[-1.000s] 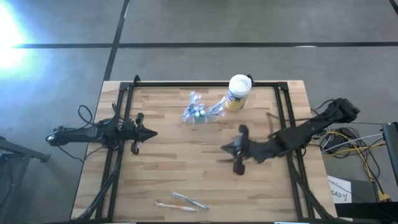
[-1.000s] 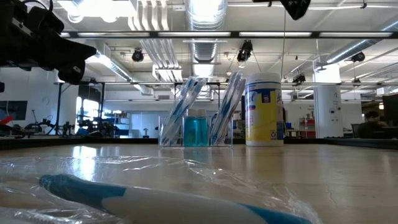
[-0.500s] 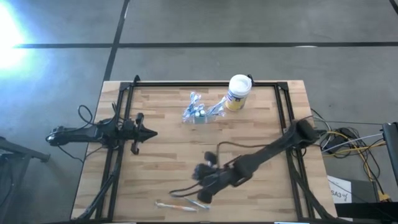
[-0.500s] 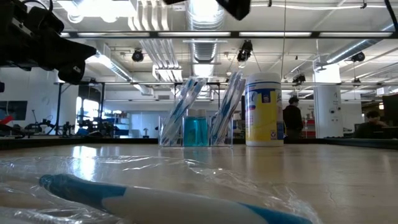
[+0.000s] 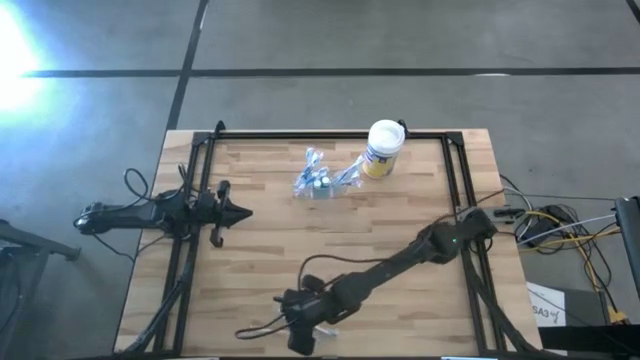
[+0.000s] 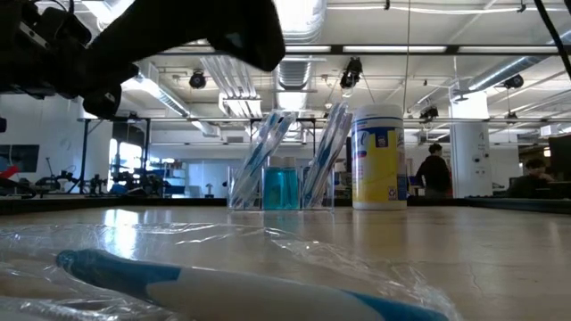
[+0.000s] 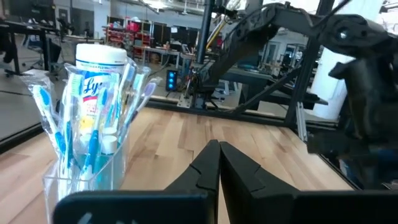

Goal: Pick & Place toothbrushing station
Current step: Put the blue toothbrush into the right section of the transparent organizer

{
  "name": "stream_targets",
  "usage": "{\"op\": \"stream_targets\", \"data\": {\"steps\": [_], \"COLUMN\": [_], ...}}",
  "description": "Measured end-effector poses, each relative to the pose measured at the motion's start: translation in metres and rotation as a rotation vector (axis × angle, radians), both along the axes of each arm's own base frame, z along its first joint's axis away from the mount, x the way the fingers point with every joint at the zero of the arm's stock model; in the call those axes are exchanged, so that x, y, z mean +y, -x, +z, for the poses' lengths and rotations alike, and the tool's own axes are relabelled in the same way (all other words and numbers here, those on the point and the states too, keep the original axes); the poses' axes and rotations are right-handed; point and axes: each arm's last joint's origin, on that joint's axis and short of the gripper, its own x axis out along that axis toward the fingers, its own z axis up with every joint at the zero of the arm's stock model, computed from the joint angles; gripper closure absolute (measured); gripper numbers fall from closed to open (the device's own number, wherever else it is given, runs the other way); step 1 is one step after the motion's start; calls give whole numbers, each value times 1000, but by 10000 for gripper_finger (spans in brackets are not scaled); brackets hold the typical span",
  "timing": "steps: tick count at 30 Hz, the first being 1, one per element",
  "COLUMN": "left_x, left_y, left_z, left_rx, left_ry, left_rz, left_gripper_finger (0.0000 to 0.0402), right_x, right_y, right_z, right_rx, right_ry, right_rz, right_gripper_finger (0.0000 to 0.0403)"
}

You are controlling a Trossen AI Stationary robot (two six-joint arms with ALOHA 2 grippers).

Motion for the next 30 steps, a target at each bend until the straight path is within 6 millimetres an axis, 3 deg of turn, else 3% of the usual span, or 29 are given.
{"op": "stream_targets", "data": {"steps": [6,12,30], "left_x": [0,0,0], "left_y": [0,0,-1], "left_z": [-2,-2,-3], "left_rx": [26,30,45], "left_ry": [5,7,30], "left_rz": [-2,-4,-6], "left_gripper_finger": [395,384,391], "right_x": [5,-13,-14], "right_y": [-14,-9,-6], "right_z": [-23,-49,-66], "right_rx": [73,250,267], "right_ry": [-63,-80,-39], "right_rz": [13,-41,8], "right_gripper_finger": [181,175,174]}}
